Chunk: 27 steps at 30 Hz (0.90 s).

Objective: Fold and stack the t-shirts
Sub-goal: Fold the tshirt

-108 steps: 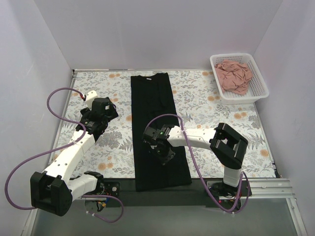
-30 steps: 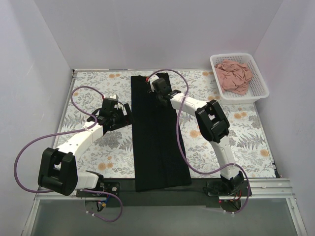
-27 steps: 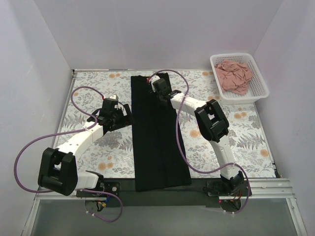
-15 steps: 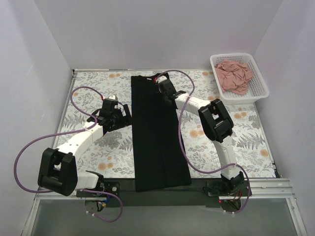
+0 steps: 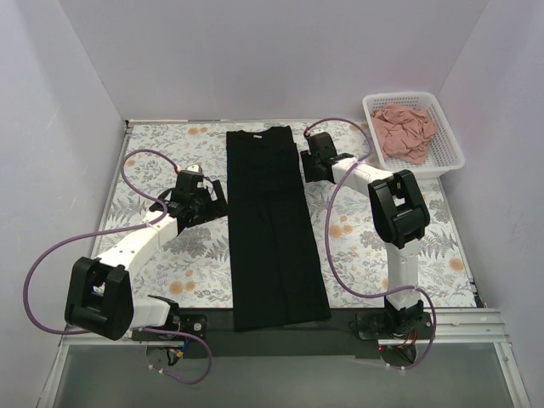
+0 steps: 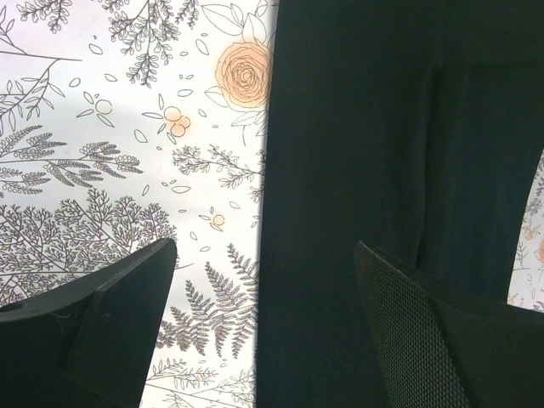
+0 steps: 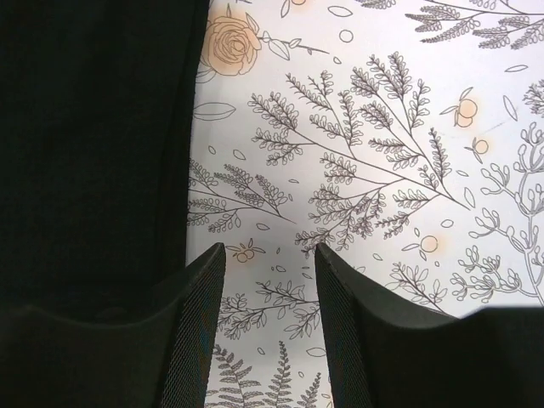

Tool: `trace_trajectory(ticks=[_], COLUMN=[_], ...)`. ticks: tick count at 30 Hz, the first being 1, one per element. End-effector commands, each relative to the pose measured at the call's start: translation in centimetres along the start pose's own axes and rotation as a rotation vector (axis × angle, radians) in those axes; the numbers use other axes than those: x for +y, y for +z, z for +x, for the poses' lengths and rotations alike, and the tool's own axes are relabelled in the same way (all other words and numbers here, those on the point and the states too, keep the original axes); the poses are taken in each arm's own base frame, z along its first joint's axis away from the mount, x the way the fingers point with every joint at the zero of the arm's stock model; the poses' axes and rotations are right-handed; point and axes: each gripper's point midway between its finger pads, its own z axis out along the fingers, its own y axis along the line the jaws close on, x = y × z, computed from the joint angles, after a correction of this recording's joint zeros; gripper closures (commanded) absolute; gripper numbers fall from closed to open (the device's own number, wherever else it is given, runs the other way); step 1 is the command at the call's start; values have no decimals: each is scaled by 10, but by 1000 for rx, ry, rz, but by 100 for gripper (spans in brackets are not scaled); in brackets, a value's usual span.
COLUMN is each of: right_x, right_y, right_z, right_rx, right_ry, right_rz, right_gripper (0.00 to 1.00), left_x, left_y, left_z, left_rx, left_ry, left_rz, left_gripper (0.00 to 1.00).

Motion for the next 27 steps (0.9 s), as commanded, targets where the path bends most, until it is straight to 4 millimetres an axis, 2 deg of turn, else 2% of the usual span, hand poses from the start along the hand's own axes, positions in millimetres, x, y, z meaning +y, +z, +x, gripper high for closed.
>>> trace_trajectory(ticks=[1, 4, 7, 8, 11, 13, 14, 15, 16, 19, 20, 22, 23, 25, 26, 27], right_x=[17, 35, 50, 55, 66, 75, 78, 83, 84, 85, 84, 81, 81, 81, 81, 79], right_y=[-22, -30, -29, -25, -13, -9, -2, 0, 5, 14, 17, 20, 21, 23, 25, 27], right_z=[-49, -77, -94, -103, -113, -115, -122, -121, -119, -116, -113, -110, -108, -106, -104, -102], right_rx=[-124, -204, -244, -261, -279, -275, -294, -290, -281, -269, -261, -253, -250, -241, -237, -233], right_ry=[23, -20, -39, -41, -49, -47, -30, -25, -14, 18, 28, 48, 52, 64, 67, 72], right_rz=[-119, -230, -324, -347, -410, -472, -496, -531, -542, -568, -569, -578, -588, -604, -605, -610], right_gripper=[47, 48, 50, 52, 56, 57, 59, 60, 60, 61, 61, 61, 61, 62, 62, 61], left_x=[2, 3, 2, 1, -2, -9, -17, -22, -32, -37, -47, -55, -64, -74, -71, -87], left_y=[-6, -4, -2, -1, 2, 4, 8, 9, 8, 25, 34, 46, 61, 76, 102, 103], left_z=[-2, -1, 1, 1, 4, -3, 1, -6, -23, -50, -72, -96, -114, -135, -130, -158], left_rx=[-22, -16, -5, -1, 21, 12, 45, 39, 8, -31, -61, -89, -99, -109, -73, -120], left_ry=[11, 10, 10, 9, -1, -14, -17, -22, -38, -67, -82, -95, -102, -110, -111, -111], left_rz=[-8, -11, -8, -7, 11, 26, 62, 68, 78, 30, 30, 30, 35, 55, 34, 72], left_gripper=[15, 15, 15, 16, 20, 28, 31, 35, 38, 48, 50, 51, 51, 53, 54, 56])
